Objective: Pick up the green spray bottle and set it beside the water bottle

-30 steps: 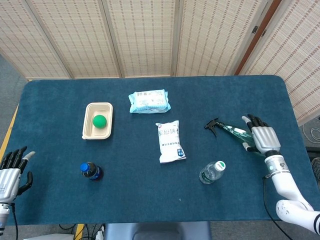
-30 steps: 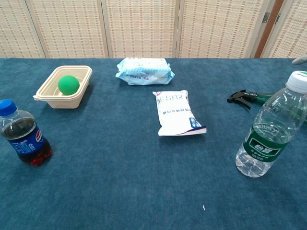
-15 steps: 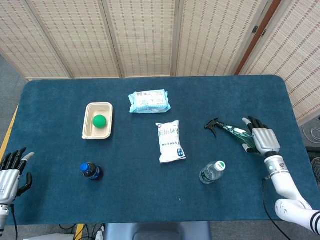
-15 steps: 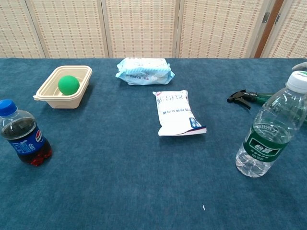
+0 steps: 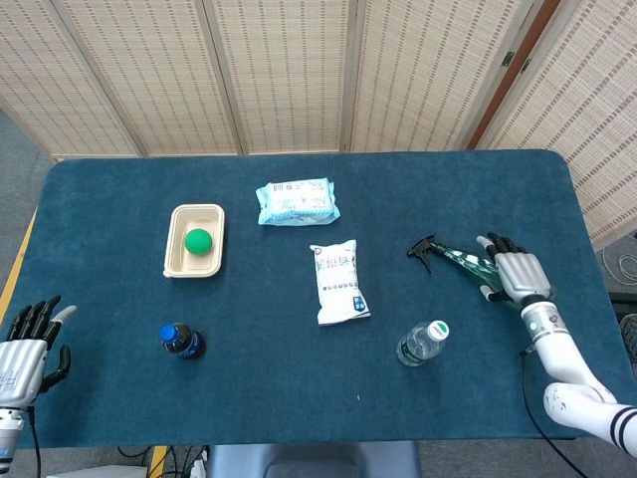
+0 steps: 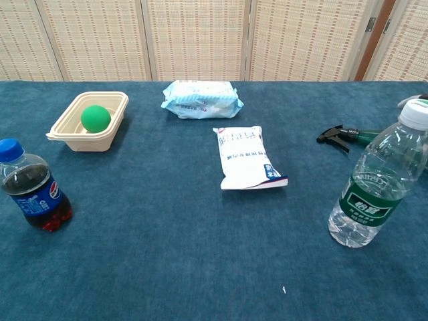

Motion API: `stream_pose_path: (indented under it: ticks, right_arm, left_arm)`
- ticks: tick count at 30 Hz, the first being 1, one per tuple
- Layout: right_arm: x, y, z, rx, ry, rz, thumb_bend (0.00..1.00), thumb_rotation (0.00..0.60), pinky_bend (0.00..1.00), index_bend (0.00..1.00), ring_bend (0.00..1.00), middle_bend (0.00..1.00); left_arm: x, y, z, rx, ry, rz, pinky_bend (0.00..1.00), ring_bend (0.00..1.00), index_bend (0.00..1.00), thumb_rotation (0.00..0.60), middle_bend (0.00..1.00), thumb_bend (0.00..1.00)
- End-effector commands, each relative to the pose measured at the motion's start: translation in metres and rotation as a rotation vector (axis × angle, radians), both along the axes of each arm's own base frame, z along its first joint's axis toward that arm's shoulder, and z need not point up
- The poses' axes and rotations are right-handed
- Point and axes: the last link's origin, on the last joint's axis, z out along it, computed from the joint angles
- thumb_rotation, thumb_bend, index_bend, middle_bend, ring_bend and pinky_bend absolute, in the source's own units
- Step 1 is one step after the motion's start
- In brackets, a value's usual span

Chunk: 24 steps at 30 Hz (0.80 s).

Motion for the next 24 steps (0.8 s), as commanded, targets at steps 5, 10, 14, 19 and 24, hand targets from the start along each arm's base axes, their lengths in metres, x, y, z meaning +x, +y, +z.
stream_pose_path:
  ticks: [5,10,14,19,24]
  right_arm:
    - [-0.001,-0.011,-0.007,0.024,0.015,-0.011,0.24,0.600,0.19,0.00,0.00,0.04]
    - [0.000,-0.017,-0.014,0.037,0.010,-0.016,0.25,0.600,0.19,0.00,0.00,0.04]
    - [0.003,-0.023,-0.020,0.047,0.008,-0.008,0.25,0.600,0.19,0.00,0.00,0.04]
    - [0.009,-0.029,-0.023,0.052,0.006,0.005,0.25,0.600,0.19,0.00,0.00,0.04]
    - [0.013,-0.035,-0.027,0.053,0.002,0.010,0.25,0.600,0.19,0.00,0.00,0.05]
  left_arm:
    - [-0.005,-0.001,-0.003,-0.007,-0.009,0.007,0.00,0.00,0.14,0.600,0.05,0.61]
    - [-0.009,-0.002,-0.004,-0.010,-0.011,0.010,0.00,0.00,0.14,0.600,0.05,0.61]
    - [-0.010,-0.002,-0.005,-0.013,-0.011,0.009,0.00,0.00,0.14,0.600,0.05,0.61]
    - [-0.013,-0.003,-0.005,-0.014,-0.012,0.019,0.00,0.00,0.14,0.600,0.05,0.61]
    - [-0.015,-0.003,-0.006,-0.016,-0.015,0.025,0.00,0.00,0.14,0.600,0.05,0.61]
